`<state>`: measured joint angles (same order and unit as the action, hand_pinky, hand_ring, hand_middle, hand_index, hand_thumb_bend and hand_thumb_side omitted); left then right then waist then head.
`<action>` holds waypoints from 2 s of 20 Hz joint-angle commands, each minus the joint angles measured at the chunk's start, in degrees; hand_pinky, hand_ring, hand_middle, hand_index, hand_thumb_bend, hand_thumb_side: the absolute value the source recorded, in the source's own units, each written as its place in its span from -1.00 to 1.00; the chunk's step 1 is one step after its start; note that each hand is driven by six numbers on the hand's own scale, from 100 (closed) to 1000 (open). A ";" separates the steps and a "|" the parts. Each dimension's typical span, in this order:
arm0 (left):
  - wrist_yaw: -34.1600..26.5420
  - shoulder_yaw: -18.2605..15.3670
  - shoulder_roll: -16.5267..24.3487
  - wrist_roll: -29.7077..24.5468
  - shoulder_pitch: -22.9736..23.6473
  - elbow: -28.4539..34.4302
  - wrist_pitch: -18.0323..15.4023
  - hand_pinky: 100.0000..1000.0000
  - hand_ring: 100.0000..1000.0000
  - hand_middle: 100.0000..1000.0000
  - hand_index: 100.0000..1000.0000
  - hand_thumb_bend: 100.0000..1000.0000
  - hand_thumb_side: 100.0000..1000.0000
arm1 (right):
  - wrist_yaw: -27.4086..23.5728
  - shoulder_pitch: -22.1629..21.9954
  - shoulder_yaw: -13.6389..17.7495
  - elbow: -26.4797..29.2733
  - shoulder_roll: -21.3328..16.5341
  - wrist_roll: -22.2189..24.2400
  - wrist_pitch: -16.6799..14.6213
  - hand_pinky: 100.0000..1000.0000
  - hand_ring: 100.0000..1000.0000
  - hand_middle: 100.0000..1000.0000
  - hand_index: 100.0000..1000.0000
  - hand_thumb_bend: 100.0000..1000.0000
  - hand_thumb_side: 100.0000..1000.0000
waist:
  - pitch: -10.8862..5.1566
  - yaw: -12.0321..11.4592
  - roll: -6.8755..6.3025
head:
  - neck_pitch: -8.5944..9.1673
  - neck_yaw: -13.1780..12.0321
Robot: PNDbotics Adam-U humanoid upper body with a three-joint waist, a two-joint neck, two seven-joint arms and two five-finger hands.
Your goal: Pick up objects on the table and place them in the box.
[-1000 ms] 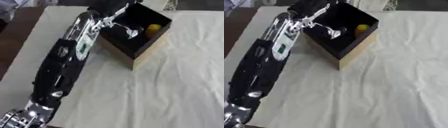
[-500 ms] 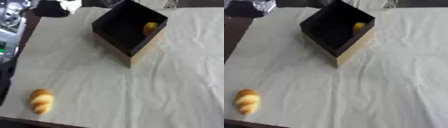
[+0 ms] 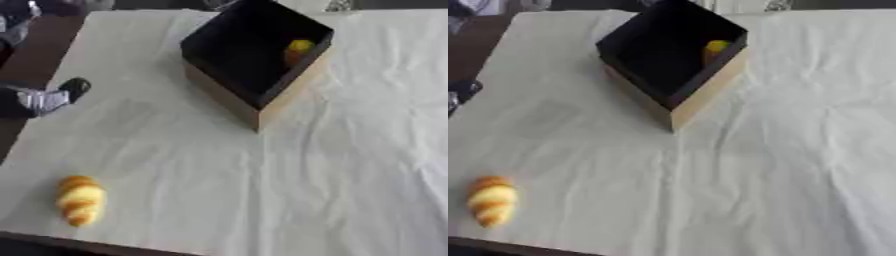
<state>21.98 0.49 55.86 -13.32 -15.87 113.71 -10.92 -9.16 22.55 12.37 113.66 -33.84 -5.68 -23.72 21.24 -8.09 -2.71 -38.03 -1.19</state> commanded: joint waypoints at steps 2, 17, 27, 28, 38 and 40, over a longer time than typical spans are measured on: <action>-0.53 -1.74 5.35 -0.82 5.11 0.88 -4.60 0.73 0.66 0.56 0.81 -0.25 -0.18 | 0.70 0.17 0.84 0.94 -1.95 -0.41 -0.01 0.81 0.79 0.39 0.57 -1.00 -0.68 | -0.84 -0.34 0.10 | -0.13 0.27; 5.67 -4.56 3.83 -11.00 17.60 0.88 -7.33 0.78 0.75 0.64 0.84 0.18 -1.00 | 1.69 -0.97 1.23 0.94 -2.12 -1.16 -0.05 0.81 0.79 0.39 0.56 -1.00 -0.66 | -0.87 -1.32 0.40 | 0.49 1.92; 3.97 -0.73 2.88 -20.49 17.50 -1.74 -4.40 0.76 0.74 0.64 0.81 0.20 -1.00 | 1.51 -1.01 0.85 0.94 -1.04 -0.49 0.61 0.81 0.80 0.39 0.56 -1.00 -0.62 | -0.74 -0.53 0.40 | 0.63 1.91; 4.34 -0.38 2.90 -21.10 17.29 -2.28 -4.21 0.76 0.74 0.64 0.81 0.22 -1.00 | 1.48 -1.00 0.81 0.94 -0.94 -0.41 0.66 0.81 0.80 0.38 0.56 -1.00 -0.62 | -0.74 -0.46 0.41 | 0.60 1.89; 12.00 2.91 2.11 -21.03 14.06 -4.46 -3.22 0.51 0.51 0.41 0.66 0.05 -1.00 | 1.18 -1.12 0.51 0.94 -0.01 0.36 1.18 0.82 0.80 0.38 0.56 -1.00 -0.58 | -0.64 0.18 0.42 | 0.61 1.24; 14.05 3.65 1.96 -20.39 13.50 -4.50 -3.20 0.48 0.48 0.40 0.66 0.09 -1.00 | 1.12 -1.15 0.53 0.94 0.17 0.46 1.25 0.82 0.80 0.38 0.56 -1.00 -0.58 | -0.63 0.29 0.41 | 0.59 1.11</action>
<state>34.79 4.06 56.85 -34.07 -2.09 109.38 -14.20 -7.67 21.09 12.64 113.66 -32.82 -5.36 -22.46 21.48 -7.81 -2.34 -37.93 0.10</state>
